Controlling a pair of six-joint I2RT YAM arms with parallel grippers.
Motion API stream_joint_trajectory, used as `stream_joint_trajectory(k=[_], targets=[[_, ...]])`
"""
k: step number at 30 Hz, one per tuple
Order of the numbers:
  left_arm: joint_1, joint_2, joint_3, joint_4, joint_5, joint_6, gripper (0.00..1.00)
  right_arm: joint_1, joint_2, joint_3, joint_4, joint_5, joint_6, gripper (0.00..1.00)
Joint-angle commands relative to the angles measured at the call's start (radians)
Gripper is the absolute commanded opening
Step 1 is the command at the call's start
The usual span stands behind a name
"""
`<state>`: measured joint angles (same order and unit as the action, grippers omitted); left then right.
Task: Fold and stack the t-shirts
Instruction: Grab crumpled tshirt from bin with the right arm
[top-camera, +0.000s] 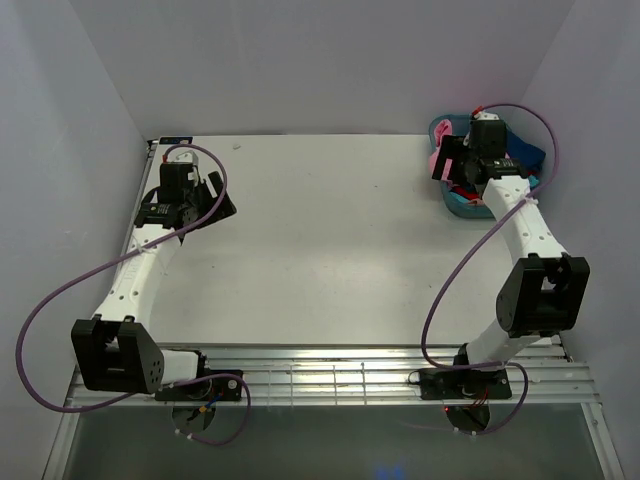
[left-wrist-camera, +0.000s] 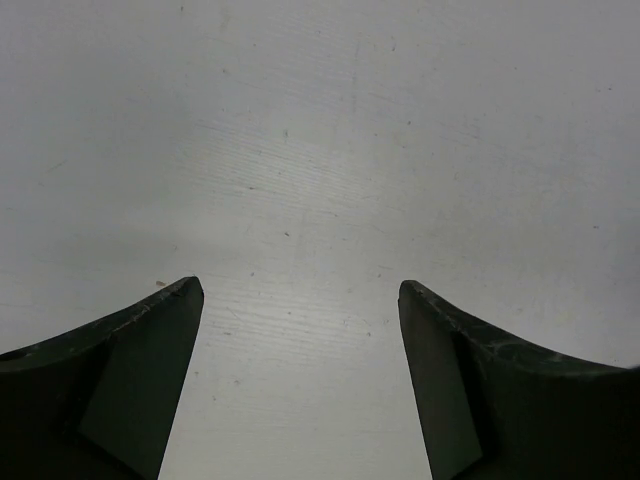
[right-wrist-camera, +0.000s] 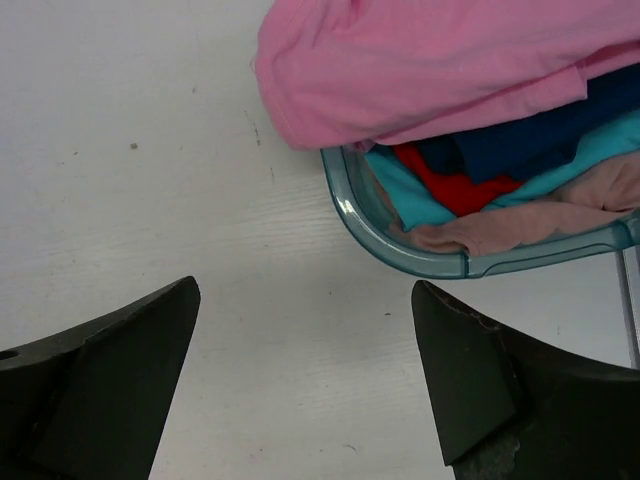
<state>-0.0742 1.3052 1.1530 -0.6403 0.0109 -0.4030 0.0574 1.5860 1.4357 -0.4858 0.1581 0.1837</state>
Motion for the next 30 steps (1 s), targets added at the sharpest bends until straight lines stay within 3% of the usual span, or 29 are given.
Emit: stream_joint_trajectory(k=[1,4,6,7,13,23,26,28,30], targets=[[0.001,-0.050,0.002,0.033,0.031,-0.010,0.89,-0.010,0.061,0.113,0.064,0.024,-0.018,0.93],[0.001,-0.055,-0.007,0.033,0.050,-0.010,0.89,-0.011,0.146,0.170,0.095,0.057,-0.032,1.00],[0.001,-0.063,-0.016,0.033,0.051,-0.014,0.89,-0.013,0.222,0.248,0.090,0.067,-0.044,0.83],[0.001,-0.066,-0.019,0.033,0.049,-0.013,0.89,-0.013,0.250,0.277,0.084,0.069,-0.049,0.81],[0.001,-0.087,-0.036,0.041,0.040,-0.005,0.89,-0.013,0.417,0.439,0.036,0.101,-0.099,0.79],[0.001,-0.080,-0.036,0.041,0.031,-0.002,0.89,-0.013,0.516,0.431,0.006,0.063,-0.095,0.77],[0.001,-0.077,-0.033,0.039,0.023,0.001,0.89,-0.013,0.526,0.430,0.001,0.052,-0.096,0.67],[0.001,-0.078,-0.032,0.041,0.018,0.003,0.89,-0.013,0.528,0.427,0.001,0.044,-0.095,0.52],[0.001,-0.077,-0.030,0.041,0.012,0.006,0.89,-0.013,0.529,0.431,0.001,0.029,-0.102,0.48]])
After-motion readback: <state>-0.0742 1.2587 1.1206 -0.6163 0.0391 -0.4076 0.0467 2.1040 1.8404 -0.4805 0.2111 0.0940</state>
